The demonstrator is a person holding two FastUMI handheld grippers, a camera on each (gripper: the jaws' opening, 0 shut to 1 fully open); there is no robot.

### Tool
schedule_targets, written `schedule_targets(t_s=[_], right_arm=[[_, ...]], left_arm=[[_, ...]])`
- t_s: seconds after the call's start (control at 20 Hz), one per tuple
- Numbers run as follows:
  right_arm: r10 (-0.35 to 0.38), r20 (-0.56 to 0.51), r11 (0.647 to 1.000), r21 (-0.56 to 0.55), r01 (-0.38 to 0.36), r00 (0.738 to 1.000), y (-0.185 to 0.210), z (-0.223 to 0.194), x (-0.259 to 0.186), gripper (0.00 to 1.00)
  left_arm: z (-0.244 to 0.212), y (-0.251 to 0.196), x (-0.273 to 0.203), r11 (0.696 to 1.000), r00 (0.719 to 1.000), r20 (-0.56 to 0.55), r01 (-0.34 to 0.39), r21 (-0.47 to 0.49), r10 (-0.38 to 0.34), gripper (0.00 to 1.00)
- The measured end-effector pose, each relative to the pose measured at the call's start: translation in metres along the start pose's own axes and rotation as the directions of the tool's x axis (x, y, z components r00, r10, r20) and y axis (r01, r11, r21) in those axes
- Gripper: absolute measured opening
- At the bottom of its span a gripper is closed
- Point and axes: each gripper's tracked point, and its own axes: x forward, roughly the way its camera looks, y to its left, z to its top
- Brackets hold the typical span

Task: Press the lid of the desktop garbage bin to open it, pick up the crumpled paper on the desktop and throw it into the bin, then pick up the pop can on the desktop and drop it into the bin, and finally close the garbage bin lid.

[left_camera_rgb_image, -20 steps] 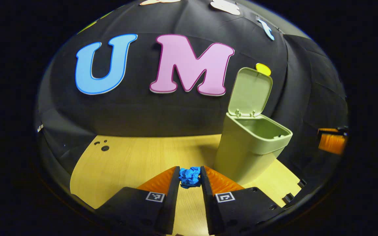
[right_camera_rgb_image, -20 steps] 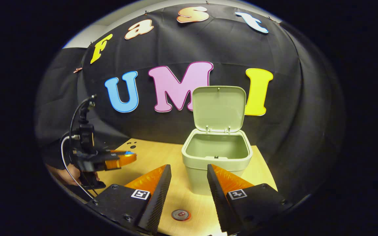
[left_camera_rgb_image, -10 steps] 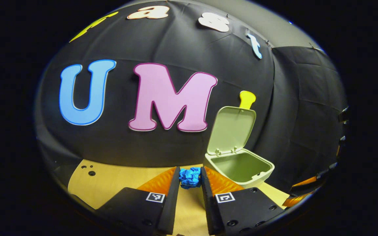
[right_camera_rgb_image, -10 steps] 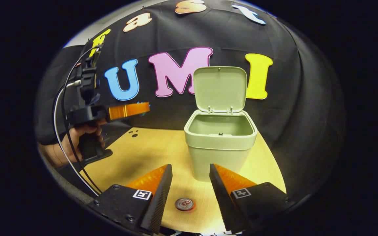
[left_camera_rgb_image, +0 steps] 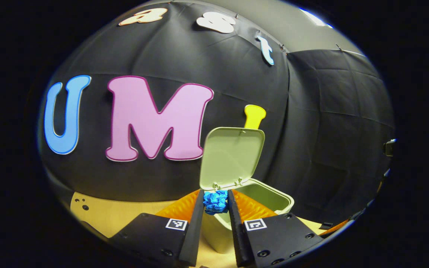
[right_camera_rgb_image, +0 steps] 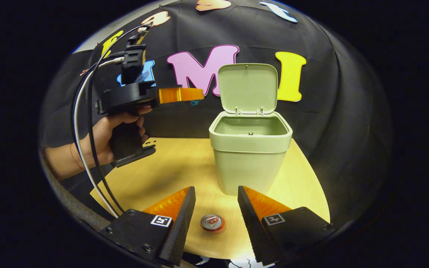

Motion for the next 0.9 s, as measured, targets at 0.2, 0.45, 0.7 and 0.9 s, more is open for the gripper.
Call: schedule_targets(t_s=[0.2, 0.45, 0.7, 0.9], right_arm=[[-0.012, -0.003, 1.000, 0.022, 0.012, 1.000, -0.004, -0.006, -0.005, 0.74], [-0.031, 0.002, 0.998, 0.058, 0.031, 1.000, -0.014, -0.008, -0.012, 0.74], [-0.051, 0.008, 0.994, 0.102, 0.050, 0.999, -0.023, -0.008, -0.015, 0.78], [-0.059, 0.012, 0.992, 0.116, 0.057, 0.998, -0.029, -0.008, -0.013, 0.79]], left_arm=[[-0.012, -0.017, 0.028, 0.999, 0.999, -0.034, 0.039, 0.015, -0.039, 0.41], [-0.042, -0.034, 0.058, 0.997, 0.991, -0.123, 0.063, 0.041, -0.057, 0.43], [-0.065, -0.044, 0.071, 0.995, 0.981, -0.182, 0.080, 0.062, -0.067, 0.48], [-0.073, -0.049, 0.072, 0.995, 0.975, -0.212, 0.081, 0.055, -0.068, 0.57]])
